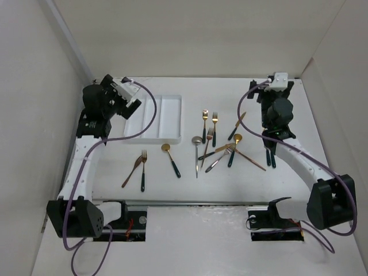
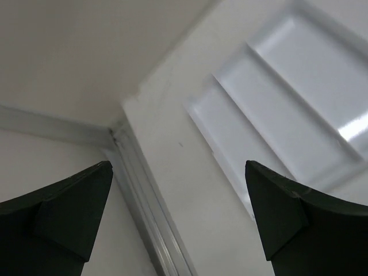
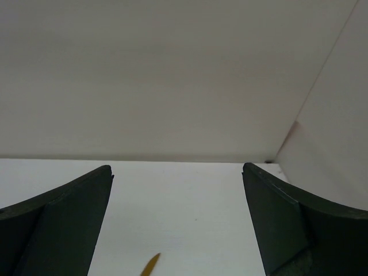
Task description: Sort the eating utensils into containers
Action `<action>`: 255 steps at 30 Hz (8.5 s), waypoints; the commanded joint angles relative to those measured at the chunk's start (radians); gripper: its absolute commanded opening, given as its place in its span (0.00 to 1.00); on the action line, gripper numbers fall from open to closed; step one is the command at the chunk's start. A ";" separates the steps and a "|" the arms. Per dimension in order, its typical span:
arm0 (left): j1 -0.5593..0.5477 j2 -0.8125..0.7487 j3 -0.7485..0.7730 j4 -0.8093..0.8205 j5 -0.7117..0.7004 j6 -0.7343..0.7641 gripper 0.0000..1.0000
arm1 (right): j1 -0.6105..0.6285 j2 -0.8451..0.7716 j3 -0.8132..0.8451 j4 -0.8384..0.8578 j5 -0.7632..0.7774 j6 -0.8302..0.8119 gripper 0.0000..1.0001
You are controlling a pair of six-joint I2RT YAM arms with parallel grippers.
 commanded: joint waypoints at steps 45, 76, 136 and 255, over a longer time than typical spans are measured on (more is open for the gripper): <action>-0.198 0.149 -0.442 -0.597 -0.336 -0.019 0.67 | 0.334 0.086 0.173 -0.250 0.358 -0.035 1.00; -0.175 0.227 -0.174 -0.653 -0.182 -0.181 0.00 | 0.334 0.125 0.203 -0.241 0.399 -0.095 1.00; -0.523 0.206 -0.130 -0.900 -0.096 0.063 0.44 | 0.472 0.027 0.328 -0.627 0.154 0.195 1.00; 0.053 0.730 0.730 -0.645 -0.150 -0.612 0.35 | -0.448 0.558 0.393 -1.560 -0.183 0.514 0.46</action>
